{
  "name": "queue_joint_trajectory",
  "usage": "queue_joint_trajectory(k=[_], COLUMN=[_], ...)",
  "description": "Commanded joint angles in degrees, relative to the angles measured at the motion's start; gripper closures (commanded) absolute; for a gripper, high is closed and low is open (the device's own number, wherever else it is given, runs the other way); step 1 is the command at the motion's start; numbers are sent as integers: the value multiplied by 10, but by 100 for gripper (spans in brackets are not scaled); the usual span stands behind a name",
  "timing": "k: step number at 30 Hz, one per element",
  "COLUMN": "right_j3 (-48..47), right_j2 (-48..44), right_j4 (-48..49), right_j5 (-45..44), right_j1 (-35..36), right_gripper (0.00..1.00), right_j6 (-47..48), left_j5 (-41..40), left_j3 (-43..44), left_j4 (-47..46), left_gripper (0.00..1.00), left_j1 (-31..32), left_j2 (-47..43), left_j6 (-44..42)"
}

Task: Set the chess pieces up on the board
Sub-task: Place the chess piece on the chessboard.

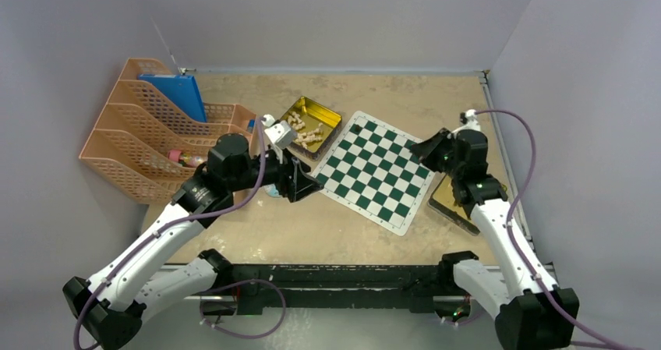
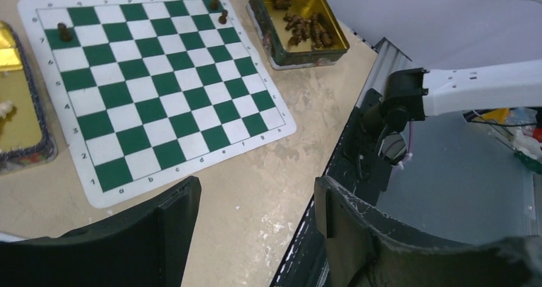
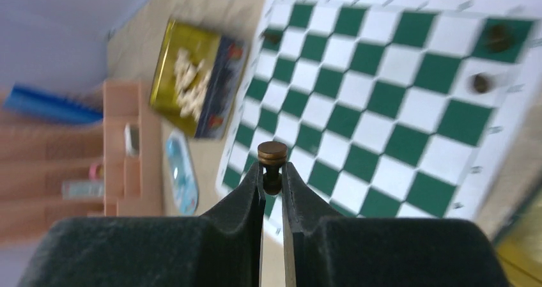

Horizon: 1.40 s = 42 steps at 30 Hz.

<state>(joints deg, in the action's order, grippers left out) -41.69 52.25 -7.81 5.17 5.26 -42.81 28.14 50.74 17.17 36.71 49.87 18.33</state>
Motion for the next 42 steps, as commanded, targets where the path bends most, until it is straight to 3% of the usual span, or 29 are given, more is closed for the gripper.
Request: queue_joint_trajectory(k=[1,8,12,16,25,42], right_j3=[4,22,32,26,13,21], right_j2=[0,-32,-16,24,99,115], right_j4=[29,46,67,103,178,239], right_j5=[115,178,195,231,276,340], right_j1=[66,155,214,289,408,411], right_gripper=[87,87,85,85,85,83], right_j6=[35,54,58,68,86,90], left_j5=[97,287,315,333,398,391], left_j3=[42,-10,-44,-24,17,17], left_j4=[-33,-14,-10,55,104,153], left_gripper=[35,38,34,35,38,50], left_j1=[-3,-2,-2,-2,-2,1], left_j2=[16,-4,-10,31,109,143], left_j6=[-93,-425,-597,-733,-824,-881])
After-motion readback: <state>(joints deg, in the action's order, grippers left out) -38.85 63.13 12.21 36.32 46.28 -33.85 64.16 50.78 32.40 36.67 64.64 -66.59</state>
